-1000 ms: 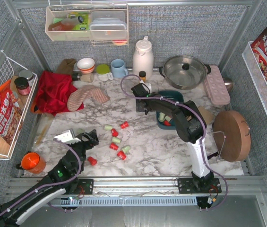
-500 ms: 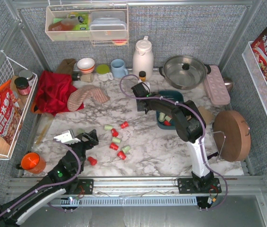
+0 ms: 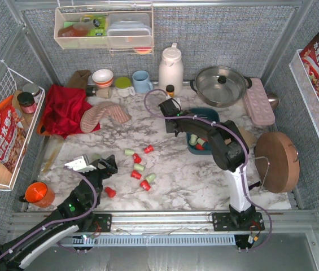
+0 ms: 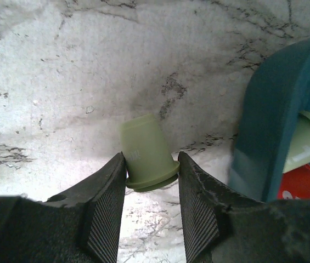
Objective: Mix the coffee capsules in the storage basket
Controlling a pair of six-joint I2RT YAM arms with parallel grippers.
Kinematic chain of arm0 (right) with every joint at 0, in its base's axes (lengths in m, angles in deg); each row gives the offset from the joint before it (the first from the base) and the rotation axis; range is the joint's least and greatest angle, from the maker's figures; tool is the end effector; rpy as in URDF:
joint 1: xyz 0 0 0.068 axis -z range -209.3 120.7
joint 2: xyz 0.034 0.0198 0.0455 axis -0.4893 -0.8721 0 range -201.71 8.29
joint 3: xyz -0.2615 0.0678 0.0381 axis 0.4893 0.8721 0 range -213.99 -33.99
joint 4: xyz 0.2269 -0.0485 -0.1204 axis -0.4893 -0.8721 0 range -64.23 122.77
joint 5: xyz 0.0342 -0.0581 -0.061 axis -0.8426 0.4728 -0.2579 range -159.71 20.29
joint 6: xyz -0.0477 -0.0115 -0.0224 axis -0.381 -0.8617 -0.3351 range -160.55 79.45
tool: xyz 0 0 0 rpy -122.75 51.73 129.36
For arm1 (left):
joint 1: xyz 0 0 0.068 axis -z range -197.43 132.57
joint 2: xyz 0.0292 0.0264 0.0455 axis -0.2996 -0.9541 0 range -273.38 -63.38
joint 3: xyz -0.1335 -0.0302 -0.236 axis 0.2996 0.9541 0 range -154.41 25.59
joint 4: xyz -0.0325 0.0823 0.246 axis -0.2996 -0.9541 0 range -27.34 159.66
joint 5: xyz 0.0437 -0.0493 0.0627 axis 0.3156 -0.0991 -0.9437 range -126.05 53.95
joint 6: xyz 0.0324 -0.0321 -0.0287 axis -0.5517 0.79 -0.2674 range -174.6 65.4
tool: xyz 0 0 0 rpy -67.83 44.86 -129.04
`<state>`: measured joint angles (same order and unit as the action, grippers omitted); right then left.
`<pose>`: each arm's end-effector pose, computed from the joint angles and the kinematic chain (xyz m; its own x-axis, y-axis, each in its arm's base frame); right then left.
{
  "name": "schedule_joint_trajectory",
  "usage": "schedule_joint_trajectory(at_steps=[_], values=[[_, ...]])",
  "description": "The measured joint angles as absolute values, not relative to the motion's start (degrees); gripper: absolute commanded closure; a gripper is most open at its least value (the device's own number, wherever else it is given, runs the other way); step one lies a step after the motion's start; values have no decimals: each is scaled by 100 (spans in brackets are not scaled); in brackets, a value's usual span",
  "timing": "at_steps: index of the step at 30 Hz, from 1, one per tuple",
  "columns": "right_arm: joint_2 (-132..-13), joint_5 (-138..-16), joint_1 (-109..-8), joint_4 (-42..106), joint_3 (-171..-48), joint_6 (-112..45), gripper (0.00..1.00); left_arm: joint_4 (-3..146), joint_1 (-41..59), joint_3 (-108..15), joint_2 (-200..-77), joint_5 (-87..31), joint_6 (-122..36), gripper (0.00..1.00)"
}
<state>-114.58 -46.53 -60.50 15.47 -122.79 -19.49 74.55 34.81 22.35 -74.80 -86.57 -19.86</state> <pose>0.4063 0.2296 0.1644 -0.7192 -0.0494 -0.6930 -0.0083 0.9980 -0.0626 0.0882 -0.0691 0.1849 -0.0464 -0.5318 -0.8456 0.0054 0.8464 -0.5326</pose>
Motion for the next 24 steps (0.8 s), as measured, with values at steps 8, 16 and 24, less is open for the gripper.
schedule_joint_trajectory(at_steps=[8,16,24], values=[[-10931,-4664,-6050,1512,-12119,-2008,58,7452,3481,2235,-7478,-8677,-1968,8],[-9842,-4268,-5868,1695,-11358,-2220,56,7400,3481,2228,-7461,-8692,-1966,8],[-9189,-3910,-5228,1713,-10497,-2272,41,7385,3481,2215,-7491,-8690,-1964,8]])
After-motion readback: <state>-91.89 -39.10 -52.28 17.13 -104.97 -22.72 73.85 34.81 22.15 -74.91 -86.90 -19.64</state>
